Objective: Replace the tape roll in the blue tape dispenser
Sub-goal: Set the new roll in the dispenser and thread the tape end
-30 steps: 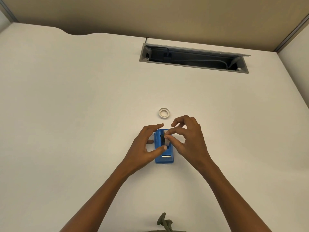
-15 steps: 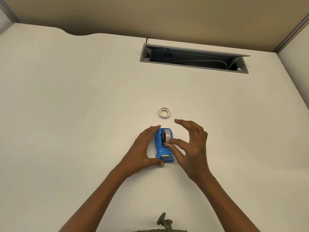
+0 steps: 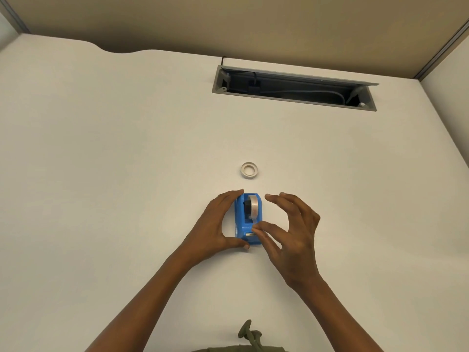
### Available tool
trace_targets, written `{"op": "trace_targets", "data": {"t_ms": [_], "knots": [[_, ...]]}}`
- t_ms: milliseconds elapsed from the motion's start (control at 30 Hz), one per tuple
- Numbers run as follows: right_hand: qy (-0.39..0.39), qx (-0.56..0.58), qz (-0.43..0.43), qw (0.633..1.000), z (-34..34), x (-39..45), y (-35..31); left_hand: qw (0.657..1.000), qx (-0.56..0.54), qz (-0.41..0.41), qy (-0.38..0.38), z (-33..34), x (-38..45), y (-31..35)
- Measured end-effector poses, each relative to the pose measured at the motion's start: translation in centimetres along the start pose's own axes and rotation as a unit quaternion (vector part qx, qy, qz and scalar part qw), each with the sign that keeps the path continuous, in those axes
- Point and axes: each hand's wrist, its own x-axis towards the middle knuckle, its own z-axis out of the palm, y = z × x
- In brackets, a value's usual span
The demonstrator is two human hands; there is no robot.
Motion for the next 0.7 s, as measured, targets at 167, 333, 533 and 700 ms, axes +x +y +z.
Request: {"op": "trace_targets", "data": {"t_ms": [167,333,533,700], "knots": [[0.004,-0.003,0.002,1.0,-0.2,-0.4,-0.4,1.0,-0.003,0.005,0.001,0.0,0.0,0.0],[0.006,-0.007,-0.004,1.0,-0.2,-1.1,-0.4,1.0,-0.002,0.01,0.002,-0.1,0.0,0.1],[-0.01,0.028,-0.018,0.999,0.0,-1.9,-0.2,1.0,-0.004,0.013,0.003,-0.1,0.0,0.2],[-0.017,0.052,-0.035,0.998,0.3,-2.2,-0.1,1.0,-0.001,0.013,0.007,0.0,0.0,0.0]]}}
